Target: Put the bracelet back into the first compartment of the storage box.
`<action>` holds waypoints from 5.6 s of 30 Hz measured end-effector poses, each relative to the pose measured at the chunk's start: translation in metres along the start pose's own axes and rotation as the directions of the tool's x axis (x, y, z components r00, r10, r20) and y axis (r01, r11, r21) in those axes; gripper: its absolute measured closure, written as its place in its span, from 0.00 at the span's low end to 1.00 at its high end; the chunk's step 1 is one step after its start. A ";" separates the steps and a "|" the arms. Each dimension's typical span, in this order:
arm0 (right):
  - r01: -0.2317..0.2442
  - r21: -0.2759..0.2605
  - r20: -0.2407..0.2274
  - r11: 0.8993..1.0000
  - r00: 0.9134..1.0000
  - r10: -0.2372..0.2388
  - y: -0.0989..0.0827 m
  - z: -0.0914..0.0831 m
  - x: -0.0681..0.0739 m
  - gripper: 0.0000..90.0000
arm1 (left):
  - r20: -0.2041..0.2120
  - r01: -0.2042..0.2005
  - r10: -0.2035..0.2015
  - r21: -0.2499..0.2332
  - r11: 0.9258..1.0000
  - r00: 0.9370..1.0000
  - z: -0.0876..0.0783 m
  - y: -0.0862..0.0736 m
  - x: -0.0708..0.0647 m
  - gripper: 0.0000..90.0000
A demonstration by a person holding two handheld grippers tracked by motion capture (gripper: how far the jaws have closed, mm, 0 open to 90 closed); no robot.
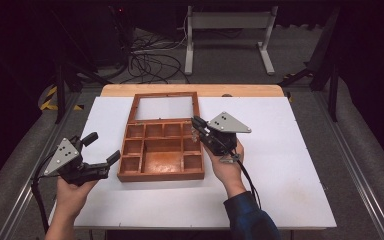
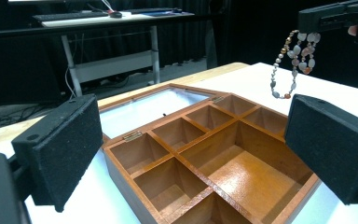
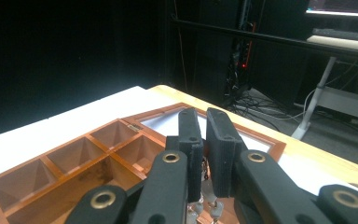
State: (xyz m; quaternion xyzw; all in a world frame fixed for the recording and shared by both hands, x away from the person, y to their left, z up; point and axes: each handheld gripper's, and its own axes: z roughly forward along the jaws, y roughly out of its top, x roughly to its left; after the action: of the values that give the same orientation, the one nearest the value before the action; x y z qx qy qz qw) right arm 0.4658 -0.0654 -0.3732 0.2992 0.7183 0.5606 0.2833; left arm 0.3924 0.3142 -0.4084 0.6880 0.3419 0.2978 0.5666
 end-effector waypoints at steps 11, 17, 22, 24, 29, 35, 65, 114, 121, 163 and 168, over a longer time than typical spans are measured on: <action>0.038 -0.007 -0.040 0.999 0.998 -0.038 0.016 0.024 0.015 0.95 | 0.001 0.009 -0.009 -0.003 1.000 1.000 -0.001 -0.001 0.002 0.06; 0.035 0.000 -0.054 0.999 0.998 -0.035 0.013 0.037 0.019 0.95 | 0.002 0.007 -0.007 0.000 1.000 1.000 -0.001 -0.001 0.003 0.06; 0.028 0.008 -0.063 1.000 0.998 -0.028 0.012 0.045 0.022 0.95 | 0.001 0.008 -0.008 -0.001 1.000 1.000 -0.002 -0.002 0.004 0.06; 0.033 0.006 -0.070 0.999 0.997 -0.033 0.013 0.049 0.025 0.95 | 0.002 0.008 -0.008 -0.001 1.000 1.000 -0.001 -0.002 0.004 0.06; 0.051 0.005 -0.087 0.999 0.995 -0.050 0.022 0.059 0.032 0.95 | 0.001 0.009 -0.009 0.002 1.000 1.000 -0.002 -0.002 0.004 0.06; 0.063 0.001 -0.113 0.998 0.992 -0.063 0.031 0.071 0.043 0.95 | -0.002 0.012 -0.012 -0.005 1.000 1.000 -0.004 -0.002 0.006 0.06; 0.088 0.016 -0.189 0.996 0.979 -0.083 0.037 0.145 0.074 0.95 | 0.033 0.024 -0.024 0.006 1.000 0.999 0.002 -0.006 0.005 0.06; 0.088 0.112 -0.219 0.990 0.974 -0.062 -0.001 0.192 0.089 0.95 | 0.033 0.027 -0.028 0.013 1.000 0.999 0.002 -0.008 0.007 0.06; 0.082 0.132 -0.224 0.988 0.973 -0.050 -0.003 0.194 0.088 0.93 | 0.034 0.030 -0.030 0.011 1.000 0.999 0.003 -0.008 0.008 0.06; -0.008 0.100 -0.245 0.995 0.969 0.032 0.004 0.149 0.060 0.28 | 0.024 0.002 -0.002 0.029 1.000 1.000 0.005 -0.009 0.004 0.06; -0.005 0.095 -0.245 0.996 0.969 0.028 0.006 0.139 0.058 0.21 | 0.027 0.003 -0.003 0.028 1.000 1.000 0.006 -0.009 0.004 0.06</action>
State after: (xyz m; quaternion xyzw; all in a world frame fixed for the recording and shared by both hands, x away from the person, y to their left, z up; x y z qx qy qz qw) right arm 0.5307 0.0675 -0.4011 0.2464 0.7707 0.5615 0.1733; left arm 0.3982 0.3148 -0.4181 0.6992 0.3395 0.2829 0.5620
